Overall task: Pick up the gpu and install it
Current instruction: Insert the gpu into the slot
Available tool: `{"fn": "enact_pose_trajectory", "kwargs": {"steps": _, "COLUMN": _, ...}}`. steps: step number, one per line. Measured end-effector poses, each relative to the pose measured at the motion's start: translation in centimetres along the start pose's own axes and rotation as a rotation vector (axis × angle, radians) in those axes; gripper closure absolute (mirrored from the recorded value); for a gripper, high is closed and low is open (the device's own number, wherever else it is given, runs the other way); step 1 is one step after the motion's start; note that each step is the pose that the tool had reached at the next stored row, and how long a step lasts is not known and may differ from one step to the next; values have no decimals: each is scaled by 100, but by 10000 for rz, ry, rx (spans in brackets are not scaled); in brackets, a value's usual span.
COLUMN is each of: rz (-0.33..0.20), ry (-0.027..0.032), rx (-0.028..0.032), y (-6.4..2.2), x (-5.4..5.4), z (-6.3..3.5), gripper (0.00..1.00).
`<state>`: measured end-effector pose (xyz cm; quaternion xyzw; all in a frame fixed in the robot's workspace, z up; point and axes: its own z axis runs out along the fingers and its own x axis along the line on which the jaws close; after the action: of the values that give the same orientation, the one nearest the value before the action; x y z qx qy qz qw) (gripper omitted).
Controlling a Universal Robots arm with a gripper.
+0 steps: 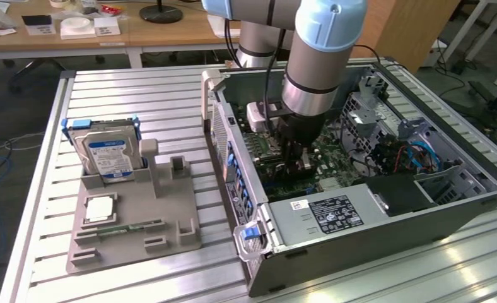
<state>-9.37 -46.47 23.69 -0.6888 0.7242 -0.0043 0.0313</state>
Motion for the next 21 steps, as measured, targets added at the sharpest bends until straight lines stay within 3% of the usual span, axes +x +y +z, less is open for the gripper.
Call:
{"fn": "enact_pose_trajectory", "kwargs": {"steps": 2, "rz": -2, "ry": 3, "rx": 2, "y": -1, "x": 0, "z": -1, "gripper": 67}}
{"fn": "enact_pose_trajectory", "kwargs": {"steps": 4, "rz": -4, "ry": 3, "rx": 2, "y": -2, "x": 0, "z": -1, "gripper": 55}}
{"fn": "enact_pose_trajectory", "kwargs": {"steps": 8, "rz": -5, "ry": 4, "rx": 2, "y": -2, "x": 0, "z": -1, "gripper": 49}}
{"fn": "enact_pose_trajectory", "kwargs": {"steps": 9, "rz": -5, "ry": 4, "rx": 2, "y": -2, "x": 0, "z": -1, "gripper": 42}}
{"fn": "enact_pose_trajectory", "kwargs": {"steps": 12, "rz": -5, "ry": 6, "rx": 1, "y": -4, "x": 0, "z": -31, "gripper": 42}}
{"fn": "enact_pose_trajectory", "kwargs": {"steps": 21, "rz": -5, "ry": 4, "rx": 2, "y": -15, "x": -10, "z": -258, "gripper": 42}}
